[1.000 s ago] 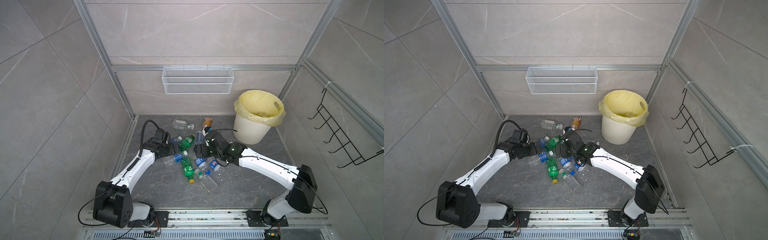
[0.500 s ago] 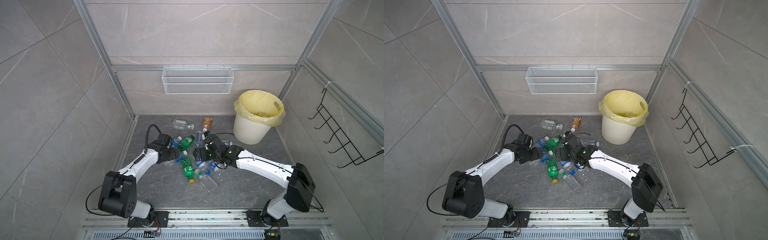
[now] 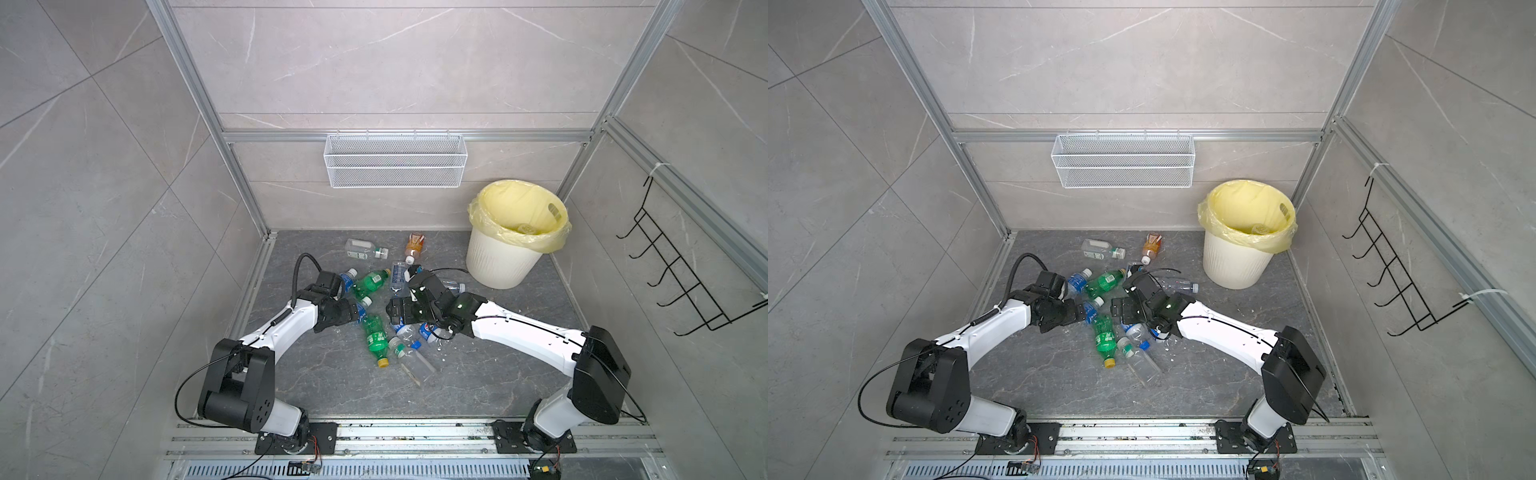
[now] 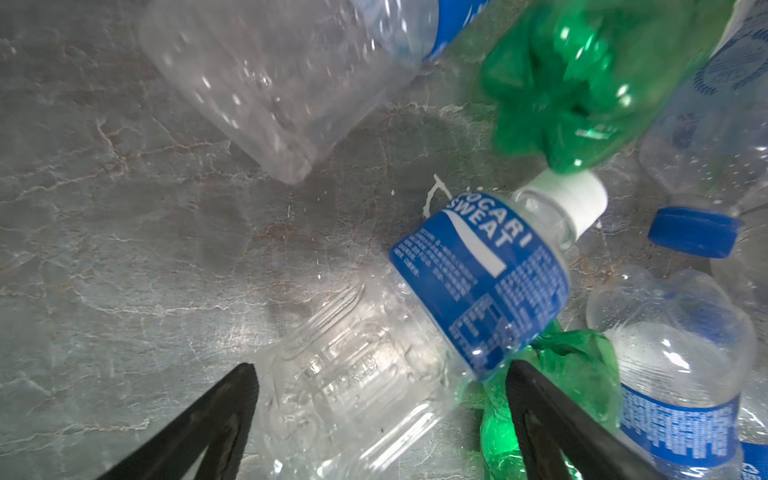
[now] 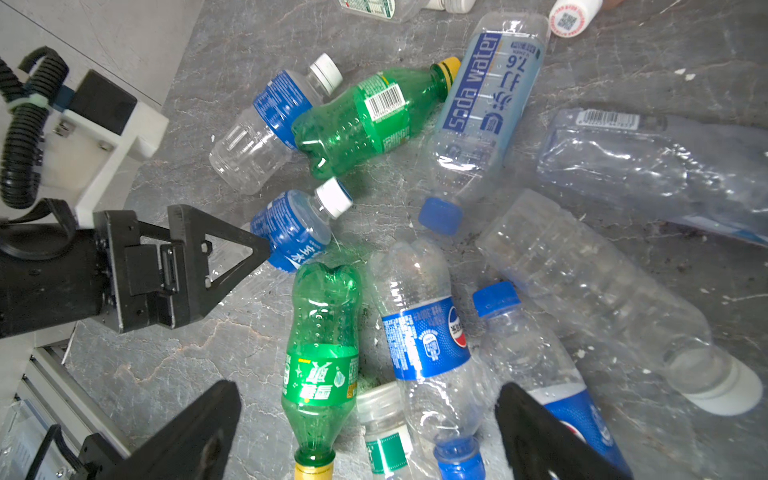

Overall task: Throw the plastic bottles in the bin
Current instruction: 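Grasp another blue-label Pocari bottle with the left gripper while the right gripper hovers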

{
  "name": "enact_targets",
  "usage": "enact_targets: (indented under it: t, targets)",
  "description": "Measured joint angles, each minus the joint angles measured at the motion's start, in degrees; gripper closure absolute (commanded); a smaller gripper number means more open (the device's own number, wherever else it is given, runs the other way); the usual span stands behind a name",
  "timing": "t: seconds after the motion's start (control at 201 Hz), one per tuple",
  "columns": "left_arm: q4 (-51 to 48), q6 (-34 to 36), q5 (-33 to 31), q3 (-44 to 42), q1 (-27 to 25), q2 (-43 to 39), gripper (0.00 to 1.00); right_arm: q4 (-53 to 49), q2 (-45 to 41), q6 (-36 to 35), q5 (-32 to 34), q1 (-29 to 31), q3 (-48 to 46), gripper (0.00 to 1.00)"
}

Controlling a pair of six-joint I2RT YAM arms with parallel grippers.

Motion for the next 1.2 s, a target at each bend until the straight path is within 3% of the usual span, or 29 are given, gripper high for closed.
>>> enact_targets:
  t: [0.667, 1.205]
  targets:
    - [4.33, -2.80, 2.60, -5.51, -0.79, -1.01, 0.14, 0.39, 0.00, 1.53, -0.44, 0.00, -0.09, 0.00]
    - [6.36, -3.61, 4.07, -7.19, -2.47, -0.74, 0.13, 0.85, 0.87, 1.95, -1.92, 0.00, -0.09, 0.00]
